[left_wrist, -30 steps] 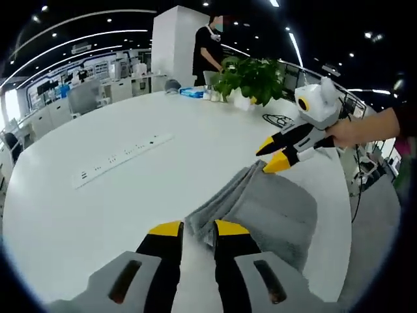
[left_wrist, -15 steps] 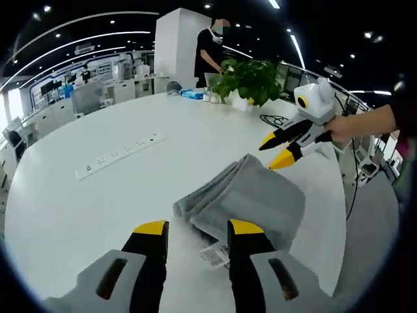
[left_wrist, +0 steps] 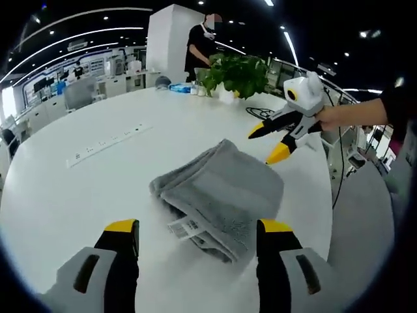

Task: Fold the towel on the table until its edges align and the towel forms a compact rectangular stack.

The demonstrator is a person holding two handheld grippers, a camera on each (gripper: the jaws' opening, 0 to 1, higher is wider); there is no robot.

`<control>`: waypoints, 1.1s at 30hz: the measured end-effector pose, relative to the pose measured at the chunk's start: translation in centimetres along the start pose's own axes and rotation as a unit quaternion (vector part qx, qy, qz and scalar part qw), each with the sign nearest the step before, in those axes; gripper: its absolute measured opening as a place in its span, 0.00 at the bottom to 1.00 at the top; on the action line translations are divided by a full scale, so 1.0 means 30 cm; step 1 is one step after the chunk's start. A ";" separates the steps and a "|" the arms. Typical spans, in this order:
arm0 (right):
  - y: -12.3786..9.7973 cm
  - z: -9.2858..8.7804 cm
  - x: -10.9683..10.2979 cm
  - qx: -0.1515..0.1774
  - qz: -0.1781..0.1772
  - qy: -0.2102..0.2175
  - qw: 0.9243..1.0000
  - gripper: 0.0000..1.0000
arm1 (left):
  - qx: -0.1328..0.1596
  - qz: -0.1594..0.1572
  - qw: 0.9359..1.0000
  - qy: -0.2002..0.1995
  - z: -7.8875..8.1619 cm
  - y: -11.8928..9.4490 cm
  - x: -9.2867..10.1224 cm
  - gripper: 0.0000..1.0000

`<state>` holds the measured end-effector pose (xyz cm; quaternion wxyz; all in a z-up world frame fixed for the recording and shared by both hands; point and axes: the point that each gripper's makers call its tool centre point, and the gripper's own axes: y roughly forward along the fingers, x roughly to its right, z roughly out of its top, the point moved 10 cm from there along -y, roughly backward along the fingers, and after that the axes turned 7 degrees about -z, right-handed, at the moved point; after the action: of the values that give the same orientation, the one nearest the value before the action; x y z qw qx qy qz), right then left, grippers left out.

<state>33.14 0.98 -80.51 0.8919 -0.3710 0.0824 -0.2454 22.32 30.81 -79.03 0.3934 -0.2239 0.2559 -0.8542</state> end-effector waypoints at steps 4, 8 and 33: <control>-0.009 -0.015 -0.016 -0.006 0.009 -0.004 1.000 0.62 | -0.005 -0.003 1.000 -0.007 -0.025 0.006 0.027 0.81; -0.021 -0.023 -0.035 -0.006 0.015 -0.006 1.000 0.63 | -0.021 -0.005 1.000 0.000 -0.048 0.014 0.051 0.84; 0.022 -0.094 -0.168 -0.050 0.072 -0.038 0.995 0.61 | -0.068 -0.005 0.998 -0.003 -0.109 0.095 0.125 0.55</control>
<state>28.10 2.14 -83.16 0.8900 -0.4172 0.0870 -0.1621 19.79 27.13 -82.62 0.3739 -0.2539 0.3116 -0.8359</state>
